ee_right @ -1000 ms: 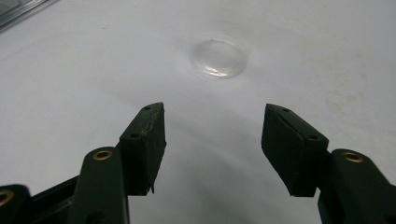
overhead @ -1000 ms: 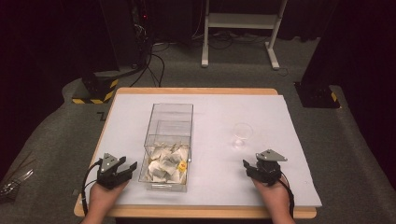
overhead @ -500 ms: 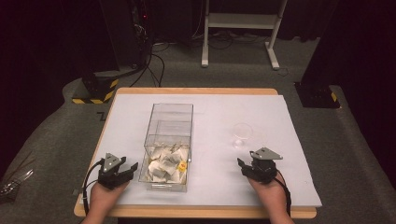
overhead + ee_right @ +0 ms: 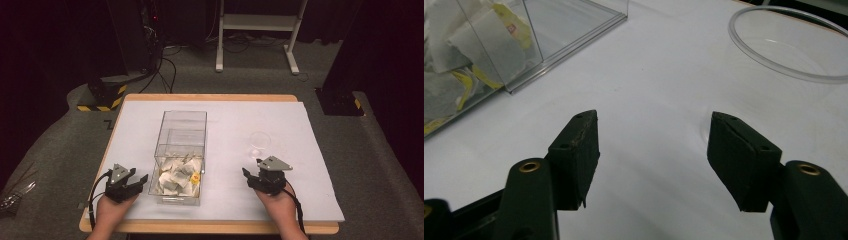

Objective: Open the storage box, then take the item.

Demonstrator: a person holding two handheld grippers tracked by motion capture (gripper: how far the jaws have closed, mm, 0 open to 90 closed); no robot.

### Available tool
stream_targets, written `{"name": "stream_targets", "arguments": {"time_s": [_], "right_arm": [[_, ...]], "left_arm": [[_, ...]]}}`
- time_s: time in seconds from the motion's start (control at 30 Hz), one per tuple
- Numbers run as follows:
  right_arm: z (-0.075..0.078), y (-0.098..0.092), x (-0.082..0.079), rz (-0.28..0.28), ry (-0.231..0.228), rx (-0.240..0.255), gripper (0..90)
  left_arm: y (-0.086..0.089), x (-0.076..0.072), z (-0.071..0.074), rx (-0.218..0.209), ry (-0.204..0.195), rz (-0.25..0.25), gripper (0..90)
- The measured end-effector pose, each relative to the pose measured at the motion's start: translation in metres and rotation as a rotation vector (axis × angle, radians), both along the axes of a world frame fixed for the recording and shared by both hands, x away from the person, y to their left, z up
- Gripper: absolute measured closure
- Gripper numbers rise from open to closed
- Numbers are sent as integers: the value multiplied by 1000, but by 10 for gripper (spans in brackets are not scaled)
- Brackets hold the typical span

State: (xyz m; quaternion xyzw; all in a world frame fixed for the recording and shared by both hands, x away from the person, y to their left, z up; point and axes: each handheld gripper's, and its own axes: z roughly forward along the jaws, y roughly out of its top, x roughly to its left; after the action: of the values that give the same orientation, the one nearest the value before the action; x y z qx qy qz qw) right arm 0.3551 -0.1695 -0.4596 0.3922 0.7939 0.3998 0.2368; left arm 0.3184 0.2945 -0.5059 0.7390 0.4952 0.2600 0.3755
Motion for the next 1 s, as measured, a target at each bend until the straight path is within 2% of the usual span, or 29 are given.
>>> {"name": "stream_targets", "arguments": {"time_s": [0.23,0.3,0.53,0.67,0.77,0.9,1.0], "right_arm": [[5,7,0,13,-7,19,363],[6,10,-1,10,4,27,362],[11,16,-5,54,-13,15,377],[13,21,-9,75,-24,31,378],[15,23,-10,85,-29,31,379],[17,27,-12,92,-31,43,383],[20,30,-14,100,-39,40,391]], "left_arm": [[0,0,0,2,6,2,424],[0,0,0,-2,-2,0,422],[0,-2,0,-2,-19,-14,418],[1,-4,1,-12,-32,-5,412],[1,-3,0,-9,-20,-5,410],[0,-4,1,-7,-41,3,412],[0,-2,0,-1,-21,-6,414]]}}
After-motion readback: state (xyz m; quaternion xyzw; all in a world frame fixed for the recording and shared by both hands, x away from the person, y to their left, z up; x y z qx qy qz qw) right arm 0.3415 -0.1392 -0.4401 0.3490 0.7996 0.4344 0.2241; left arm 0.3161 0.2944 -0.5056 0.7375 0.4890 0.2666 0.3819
